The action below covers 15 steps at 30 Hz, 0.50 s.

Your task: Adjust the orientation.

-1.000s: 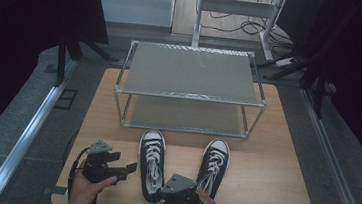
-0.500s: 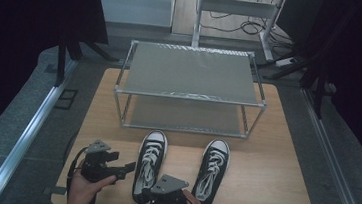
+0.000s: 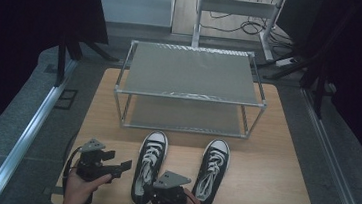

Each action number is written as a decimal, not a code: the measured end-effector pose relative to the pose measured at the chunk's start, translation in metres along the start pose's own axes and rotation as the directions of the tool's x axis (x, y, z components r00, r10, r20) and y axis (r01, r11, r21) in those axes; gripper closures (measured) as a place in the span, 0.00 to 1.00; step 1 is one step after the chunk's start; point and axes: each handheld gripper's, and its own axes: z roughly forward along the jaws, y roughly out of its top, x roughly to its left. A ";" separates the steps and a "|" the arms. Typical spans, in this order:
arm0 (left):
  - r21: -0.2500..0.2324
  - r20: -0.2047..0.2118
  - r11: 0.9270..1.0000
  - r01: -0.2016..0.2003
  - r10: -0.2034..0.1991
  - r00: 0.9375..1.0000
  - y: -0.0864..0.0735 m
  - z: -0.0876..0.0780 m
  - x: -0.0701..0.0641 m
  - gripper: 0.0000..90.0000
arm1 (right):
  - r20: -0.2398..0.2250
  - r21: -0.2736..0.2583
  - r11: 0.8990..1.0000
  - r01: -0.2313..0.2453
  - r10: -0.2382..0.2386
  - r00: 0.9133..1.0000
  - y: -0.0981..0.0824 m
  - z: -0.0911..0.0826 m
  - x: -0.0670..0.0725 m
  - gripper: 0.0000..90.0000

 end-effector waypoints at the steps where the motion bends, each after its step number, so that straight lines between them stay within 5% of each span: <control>1: -0.002 -0.001 1.000 0.001 -0.001 1.000 0.000 0.000 0.000 0.23 | 0.013 0.007 1.000 0.014 -0.014 1.000 -0.005 -0.004 0.003 0.99; 7: -0.007 -0.001 1.000 0.001 -0.001 1.000 0.001 -0.001 -0.002 0.23 | -0.028 0.066 0.998 0.001 0.001 1.000 -0.031 -0.002 0.006 0.98; 15: 0.004 -0.003 1.000 -0.012 0.012 1.000 0.001 0.001 -0.006 0.23 | -0.068 0.046 0.999 0.007 -0.004 0.998 -0.029 0.014 0.011 1.00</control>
